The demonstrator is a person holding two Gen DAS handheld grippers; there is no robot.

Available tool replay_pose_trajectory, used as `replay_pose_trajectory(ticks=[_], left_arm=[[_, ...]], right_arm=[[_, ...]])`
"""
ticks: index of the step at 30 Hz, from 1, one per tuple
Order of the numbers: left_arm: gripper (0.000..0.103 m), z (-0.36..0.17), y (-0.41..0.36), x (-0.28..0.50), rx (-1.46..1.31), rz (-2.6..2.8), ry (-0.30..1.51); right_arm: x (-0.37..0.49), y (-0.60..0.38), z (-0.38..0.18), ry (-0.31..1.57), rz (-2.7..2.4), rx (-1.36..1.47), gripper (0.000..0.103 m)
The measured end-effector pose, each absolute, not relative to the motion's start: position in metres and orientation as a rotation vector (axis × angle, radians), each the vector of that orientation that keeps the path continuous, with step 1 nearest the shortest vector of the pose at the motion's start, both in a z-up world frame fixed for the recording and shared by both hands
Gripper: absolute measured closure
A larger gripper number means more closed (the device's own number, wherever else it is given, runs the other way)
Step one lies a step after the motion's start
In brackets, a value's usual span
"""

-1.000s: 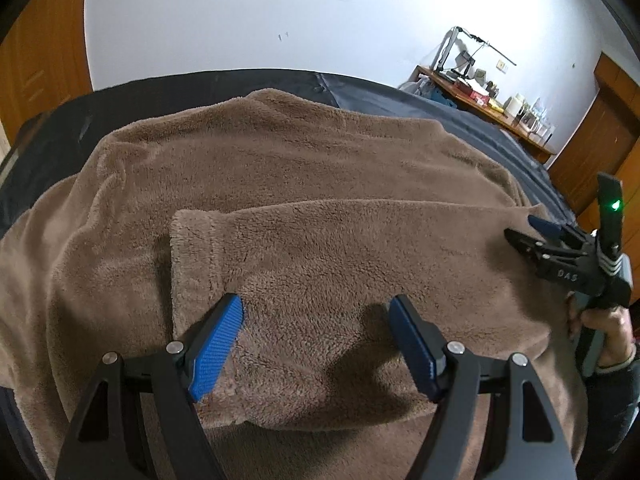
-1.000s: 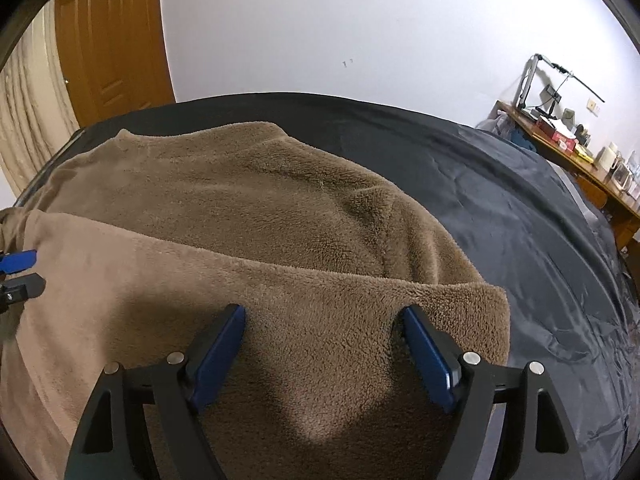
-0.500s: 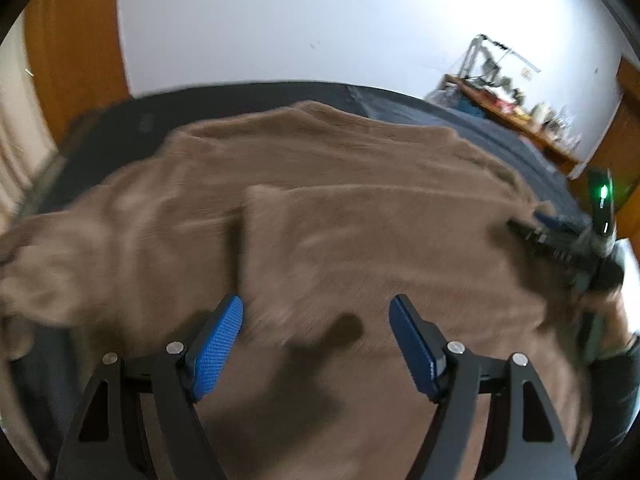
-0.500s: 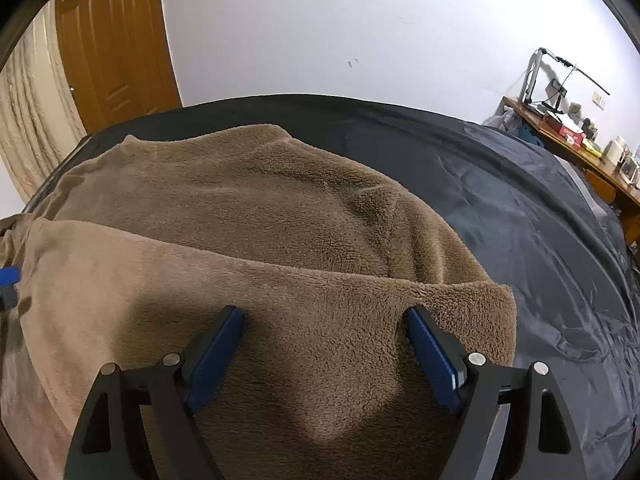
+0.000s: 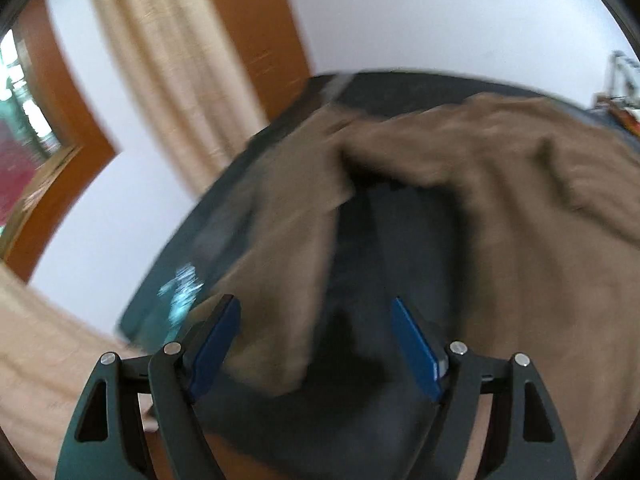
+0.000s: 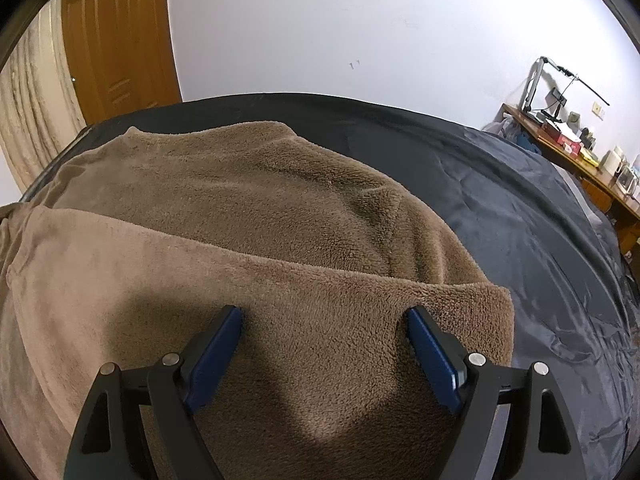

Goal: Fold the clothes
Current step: 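Grasp the sweater's side edge with the left gripper and lift it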

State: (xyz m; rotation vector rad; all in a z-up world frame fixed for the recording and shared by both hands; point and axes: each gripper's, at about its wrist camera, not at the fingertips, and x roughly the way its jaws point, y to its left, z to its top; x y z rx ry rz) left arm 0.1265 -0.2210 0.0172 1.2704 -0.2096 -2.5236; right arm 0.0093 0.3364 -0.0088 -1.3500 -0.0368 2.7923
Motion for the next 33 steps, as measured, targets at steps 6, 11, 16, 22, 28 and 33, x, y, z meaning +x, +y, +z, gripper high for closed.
replay_pose_trajectory(ticks=[6,11,16,22,28,33], left_arm=[[0.022,-0.008,-0.245,0.135,1.336,-2.475,-0.159],[0.022,-0.015,-0.245,0.130,1.302,-2.465,-0.208],[0.028,-0.013,-0.260,0.122,1.312,-2.454,-0.122],[0.087,0.001,-0.281,0.112,1.375,-2.462,0.069],[0.089,0.047,-0.311,0.101,1.408,-2.580,0.517],[0.089,0.103,-0.339,0.092,1.305,-2.689,0.910]], right_arm=[[0.010,0.334,-0.008,-0.041,2.791,-1.350,0.017],[0.010,0.333,-0.007,-0.044,2.791,-1.349,0.017],[0.011,0.334,-0.008,-0.045,2.792,-1.349,0.017],[0.010,0.332,-0.008,-0.043,2.791,-1.346,0.017],[0.010,0.330,-0.009,-0.044,2.790,-1.344,0.017],[0.010,0.329,-0.009,-0.045,2.789,-1.342,0.017]])
